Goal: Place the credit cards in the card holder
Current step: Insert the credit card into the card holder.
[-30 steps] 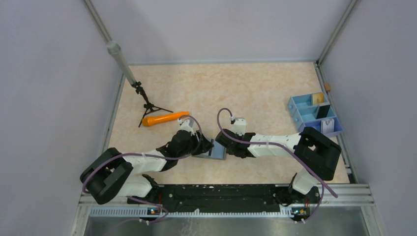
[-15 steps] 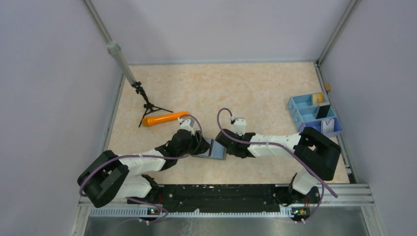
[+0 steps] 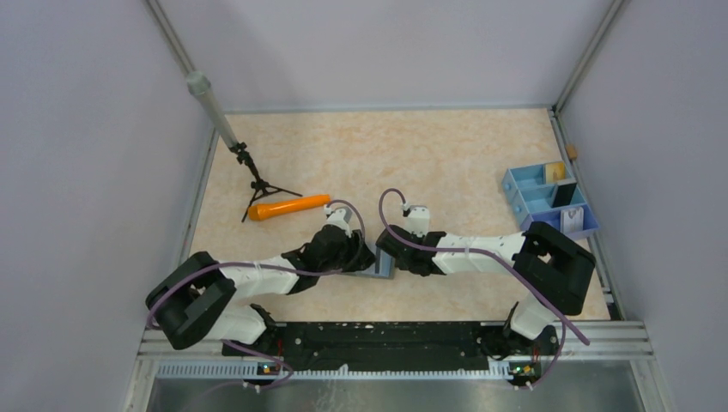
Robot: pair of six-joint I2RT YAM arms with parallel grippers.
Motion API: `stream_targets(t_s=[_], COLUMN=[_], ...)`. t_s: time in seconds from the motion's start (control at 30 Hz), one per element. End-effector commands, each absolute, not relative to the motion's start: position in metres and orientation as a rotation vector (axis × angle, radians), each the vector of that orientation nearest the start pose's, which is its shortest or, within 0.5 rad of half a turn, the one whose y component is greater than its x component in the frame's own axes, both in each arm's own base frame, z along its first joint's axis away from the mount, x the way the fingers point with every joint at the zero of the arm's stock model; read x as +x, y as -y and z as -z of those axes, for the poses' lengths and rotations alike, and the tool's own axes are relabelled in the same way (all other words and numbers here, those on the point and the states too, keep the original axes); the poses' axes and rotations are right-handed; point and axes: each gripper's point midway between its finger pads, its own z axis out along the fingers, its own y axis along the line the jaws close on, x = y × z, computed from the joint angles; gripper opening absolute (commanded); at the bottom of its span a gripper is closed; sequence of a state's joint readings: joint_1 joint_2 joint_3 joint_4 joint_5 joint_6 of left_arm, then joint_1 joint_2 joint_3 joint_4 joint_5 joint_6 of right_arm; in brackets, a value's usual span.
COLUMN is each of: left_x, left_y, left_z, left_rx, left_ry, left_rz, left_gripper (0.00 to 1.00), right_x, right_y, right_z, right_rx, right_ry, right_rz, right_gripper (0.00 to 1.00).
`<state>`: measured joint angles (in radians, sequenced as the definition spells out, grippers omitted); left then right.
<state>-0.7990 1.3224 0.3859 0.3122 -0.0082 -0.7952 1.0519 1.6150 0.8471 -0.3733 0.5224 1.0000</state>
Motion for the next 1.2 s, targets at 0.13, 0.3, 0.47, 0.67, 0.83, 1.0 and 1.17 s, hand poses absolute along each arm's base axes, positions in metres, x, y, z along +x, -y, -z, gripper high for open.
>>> stream_targets(t_s=[0.13,0.3,0.47,0.67,0.83,1.0,1.17], left_x=[0.203,0.207,0.207,0.202,0.206,0.206,0.203], left_y=[0.28,0.287,0.297,0.308,0.304,0.306,0.308], left_z=[-0.032,-0.041,-0.052,-0.056,-0.069,-0.088,-0.098], left_rx=[0.006,-0.016,-0.033,-0.016,-0.002,0.026,0.026], left_ry=[-2.383,-2.347,-2.302,-2.281,-2.225,-2.168,-2.139], left_rz=[0.861,0.87,0.938,1.002,0.996,1.043,1.103], left_gripper=[0.5,0.49,0.49,0.5,0.53,0.58,0.59], right_x=[0.205,0.204,0.204,0.204,0.205,0.207,0.208], right_y=[-0.24,-0.239,-0.238,-0.237,-0.227,-0.219,-0.219], right_z=[-0.009,-0.009,-0.011,-0.014,-0.013,-0.014,-0.011], right_rx=[0.054,0.057,0.065,0.079,0.103,0.124,0.129], right_ry=[-2.502,-2.502,-2.497,-2.49,-2.492,-2.488,-2.5], right_rz=[-0.013,-0.015,-0.026,-0.045,-0.041,-0.062,-0.128], right_gripper=[0.0,0.0,0.0,0.0,0.0,0.0,0.0])
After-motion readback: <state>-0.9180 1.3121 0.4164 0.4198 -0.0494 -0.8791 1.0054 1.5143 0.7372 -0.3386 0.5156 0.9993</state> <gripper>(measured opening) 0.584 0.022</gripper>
